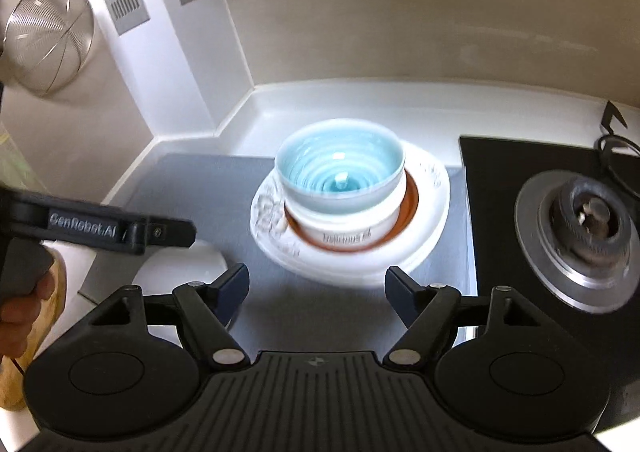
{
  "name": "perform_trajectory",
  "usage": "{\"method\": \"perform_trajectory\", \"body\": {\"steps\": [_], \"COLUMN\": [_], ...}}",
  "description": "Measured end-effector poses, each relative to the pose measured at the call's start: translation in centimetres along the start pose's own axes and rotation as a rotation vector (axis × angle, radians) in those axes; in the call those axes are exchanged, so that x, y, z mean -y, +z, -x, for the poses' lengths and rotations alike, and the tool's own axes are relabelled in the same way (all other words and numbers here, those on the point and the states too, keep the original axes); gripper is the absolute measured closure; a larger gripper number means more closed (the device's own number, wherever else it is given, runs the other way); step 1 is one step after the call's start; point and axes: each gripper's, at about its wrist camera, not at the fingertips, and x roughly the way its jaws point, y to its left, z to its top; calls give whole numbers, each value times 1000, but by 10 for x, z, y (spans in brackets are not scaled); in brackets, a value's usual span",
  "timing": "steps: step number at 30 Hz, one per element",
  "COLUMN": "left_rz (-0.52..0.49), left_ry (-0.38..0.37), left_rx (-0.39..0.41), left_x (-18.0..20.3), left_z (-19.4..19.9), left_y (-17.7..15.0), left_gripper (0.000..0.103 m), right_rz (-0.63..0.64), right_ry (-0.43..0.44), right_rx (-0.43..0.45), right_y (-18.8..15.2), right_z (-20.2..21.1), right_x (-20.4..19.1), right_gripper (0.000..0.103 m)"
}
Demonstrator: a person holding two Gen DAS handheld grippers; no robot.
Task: Organize plates and bowls
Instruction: 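Move both tools back toward the white bowl on the mat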
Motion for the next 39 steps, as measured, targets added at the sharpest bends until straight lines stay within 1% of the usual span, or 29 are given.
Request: {"method": "perform_trajectory", "body": {"steps": [6, 10, 15, 19, 26, 31, 39], "left_rz": [-37, -57, -107, -122, -95, -56, 29], "left_ry": [-4, -9, 18, 27, 43, 55, 129], "left_rx": [26, 54, 98, 111, 99, 76, 36], "left_x": [6, 7, 15, 12, -4, -19, -53], "left_z": [17, 30, 39, 46, 46, 40, 27], "left_y": [-23, -34, -45, -52, -58, -60, -56], "left_gripper": [0, 0, 0, 0, 0, 0, 0], "right_rz": [-14, -12, -11, -1, 25, 37, 42], "right_ry": [-48, -57, -69, -70, -68, -67, -47], "right_rx": [31, 36, 37, 33, 23, 5, -16], "right_y": [-23, -30, -39, -44, -47, -44, -37], "right_z": [22, 32, 42, 44, 44, 40, 23], "right_x": [-13, -19, -28, -36, -48, -51, -54], "right_gripper": [26, 26, 25, 25, 25, 25, 25]}}
